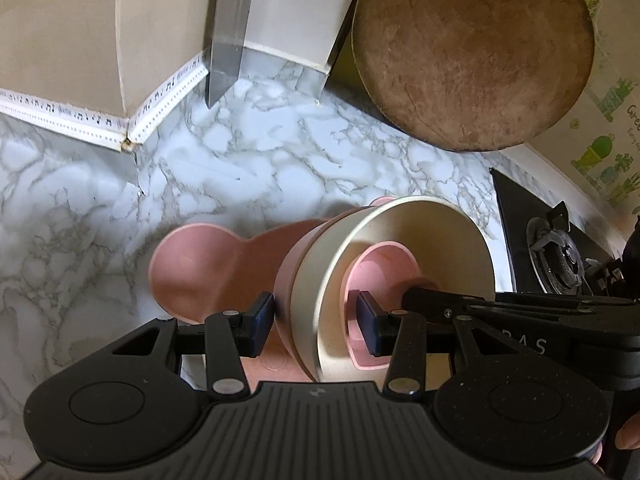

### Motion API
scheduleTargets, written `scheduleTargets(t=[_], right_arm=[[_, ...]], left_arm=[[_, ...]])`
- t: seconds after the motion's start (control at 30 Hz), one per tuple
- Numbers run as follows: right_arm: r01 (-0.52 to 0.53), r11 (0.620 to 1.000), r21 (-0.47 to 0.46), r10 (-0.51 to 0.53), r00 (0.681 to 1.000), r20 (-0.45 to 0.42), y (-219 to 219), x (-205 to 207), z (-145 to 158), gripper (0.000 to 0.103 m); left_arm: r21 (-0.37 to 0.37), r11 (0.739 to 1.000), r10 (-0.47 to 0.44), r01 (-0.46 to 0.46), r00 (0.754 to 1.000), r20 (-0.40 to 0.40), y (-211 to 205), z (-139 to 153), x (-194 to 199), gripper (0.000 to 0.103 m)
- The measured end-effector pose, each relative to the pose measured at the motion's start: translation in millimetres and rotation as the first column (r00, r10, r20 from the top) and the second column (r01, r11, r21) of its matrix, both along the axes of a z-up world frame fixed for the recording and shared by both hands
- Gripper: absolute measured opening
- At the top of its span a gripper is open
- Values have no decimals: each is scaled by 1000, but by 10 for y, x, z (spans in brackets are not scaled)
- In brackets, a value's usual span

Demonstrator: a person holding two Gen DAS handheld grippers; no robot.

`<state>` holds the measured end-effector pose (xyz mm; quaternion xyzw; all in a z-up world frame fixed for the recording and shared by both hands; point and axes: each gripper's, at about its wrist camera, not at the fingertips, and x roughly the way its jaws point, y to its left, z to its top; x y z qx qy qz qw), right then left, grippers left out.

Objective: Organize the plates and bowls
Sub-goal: 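Lower the stacked bowls onto the bear plate with both grippers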

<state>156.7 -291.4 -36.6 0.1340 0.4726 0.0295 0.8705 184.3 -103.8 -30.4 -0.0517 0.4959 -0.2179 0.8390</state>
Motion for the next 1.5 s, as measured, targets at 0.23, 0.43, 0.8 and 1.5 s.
scheduleTargets(t=[0.23,0.43,0.8,1.5], right_arm=[[-7,1000,-3,7,999,-41,-43,75,-71,25],[-12,1000,-2,12,998,-64,-66,139,-131,25],[-20,1000,7,20,997,-78,-85,239,-180,25],[-128,991,-22,130,986,105,-259,-178,188,27]], left_arm=[[3,1000,-1,1,999,-33,-39,-103,59,43],[10,1000,1,-1,999,-51,-66,-172,117,43],[7,1000,-4,4,999,-44,-77,-224,198,43],[21,997,69,-76,971,228,81,263,-392,64]])
